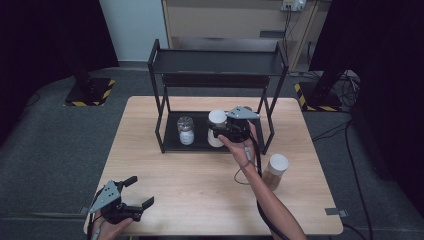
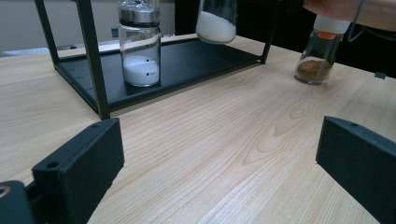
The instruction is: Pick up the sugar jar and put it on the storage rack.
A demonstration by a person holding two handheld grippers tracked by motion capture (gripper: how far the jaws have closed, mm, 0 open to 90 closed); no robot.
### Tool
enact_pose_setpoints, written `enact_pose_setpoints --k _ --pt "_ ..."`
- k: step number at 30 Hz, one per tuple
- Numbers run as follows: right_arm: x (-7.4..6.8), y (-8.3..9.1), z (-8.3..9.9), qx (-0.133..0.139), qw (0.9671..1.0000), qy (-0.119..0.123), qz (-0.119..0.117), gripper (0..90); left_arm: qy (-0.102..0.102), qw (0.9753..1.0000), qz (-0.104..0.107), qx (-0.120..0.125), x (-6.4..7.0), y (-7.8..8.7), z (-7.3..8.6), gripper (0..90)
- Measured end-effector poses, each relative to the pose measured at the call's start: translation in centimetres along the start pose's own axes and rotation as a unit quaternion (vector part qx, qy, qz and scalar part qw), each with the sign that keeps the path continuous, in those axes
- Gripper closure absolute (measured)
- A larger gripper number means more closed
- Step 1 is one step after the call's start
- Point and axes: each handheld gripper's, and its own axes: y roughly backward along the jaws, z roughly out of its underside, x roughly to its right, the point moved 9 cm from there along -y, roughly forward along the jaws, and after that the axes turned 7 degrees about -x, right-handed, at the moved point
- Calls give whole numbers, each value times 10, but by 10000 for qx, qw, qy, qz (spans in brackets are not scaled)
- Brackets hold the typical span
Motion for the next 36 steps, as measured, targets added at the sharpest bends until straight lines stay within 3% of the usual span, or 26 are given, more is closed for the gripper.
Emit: enact_pose_setpoints --k 6,22,36 --pt "6 -14 5 -2 10000 -49 39 340 11 10000 14 10 0 0 0 0" --pt "6 -48 17 -128 9999 -30 83 340 25 10000 9 3 -1 -1 1 0" --pt "9 -60 22 -170 9998 -16 121 340 22 10000 2 -3 -1 -1 1 0"
